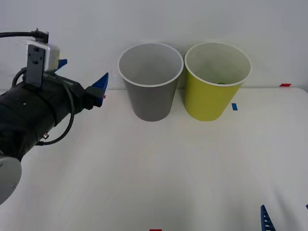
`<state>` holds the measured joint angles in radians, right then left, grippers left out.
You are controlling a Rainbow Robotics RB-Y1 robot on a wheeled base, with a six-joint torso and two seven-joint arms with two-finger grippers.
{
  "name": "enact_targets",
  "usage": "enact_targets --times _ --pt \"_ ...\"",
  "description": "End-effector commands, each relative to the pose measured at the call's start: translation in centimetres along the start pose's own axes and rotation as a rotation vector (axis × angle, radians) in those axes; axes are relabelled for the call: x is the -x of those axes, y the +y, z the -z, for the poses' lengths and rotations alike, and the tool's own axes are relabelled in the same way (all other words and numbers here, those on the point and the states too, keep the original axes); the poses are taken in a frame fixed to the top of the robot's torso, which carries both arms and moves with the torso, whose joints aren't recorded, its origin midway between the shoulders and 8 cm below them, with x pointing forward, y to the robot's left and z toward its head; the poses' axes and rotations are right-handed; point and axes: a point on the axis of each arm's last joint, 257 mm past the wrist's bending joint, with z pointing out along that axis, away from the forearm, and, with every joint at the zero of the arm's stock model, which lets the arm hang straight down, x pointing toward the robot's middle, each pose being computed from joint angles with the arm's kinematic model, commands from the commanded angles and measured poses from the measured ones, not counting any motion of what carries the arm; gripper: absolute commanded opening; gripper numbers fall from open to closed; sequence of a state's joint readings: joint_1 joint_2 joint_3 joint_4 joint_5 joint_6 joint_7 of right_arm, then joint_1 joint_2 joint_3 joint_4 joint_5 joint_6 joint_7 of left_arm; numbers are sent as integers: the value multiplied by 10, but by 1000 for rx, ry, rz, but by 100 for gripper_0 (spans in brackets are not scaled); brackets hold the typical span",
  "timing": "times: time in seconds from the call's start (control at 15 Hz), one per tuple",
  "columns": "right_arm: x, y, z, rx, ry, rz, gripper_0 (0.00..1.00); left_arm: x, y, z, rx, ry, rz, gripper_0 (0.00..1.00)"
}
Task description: Put cans in the gray bin and PET bottles in the light green bin.
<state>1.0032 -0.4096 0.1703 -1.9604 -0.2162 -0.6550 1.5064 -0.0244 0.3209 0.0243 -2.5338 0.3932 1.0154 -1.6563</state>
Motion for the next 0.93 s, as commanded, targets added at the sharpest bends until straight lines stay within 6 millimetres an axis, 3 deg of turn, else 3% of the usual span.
enact_targets --times 0.07,0.27,0.53,0.73,0.93 --pt "0 0 0 0 0 0 100 -28 3 29 29 59 -18 100" --pt "0 0 0 0 0 0 100 -52 3 41 58 53 11 100" --pt "0 0 0 0 0 0 100 -64 6 65 120 -38 13 100" --pt "0 0 0 0 0 0 100 -89 5 75 146 -132 43 100" --pt "0 0 0 0 0 0 100 -126 -1 99 170 -172 81 100"
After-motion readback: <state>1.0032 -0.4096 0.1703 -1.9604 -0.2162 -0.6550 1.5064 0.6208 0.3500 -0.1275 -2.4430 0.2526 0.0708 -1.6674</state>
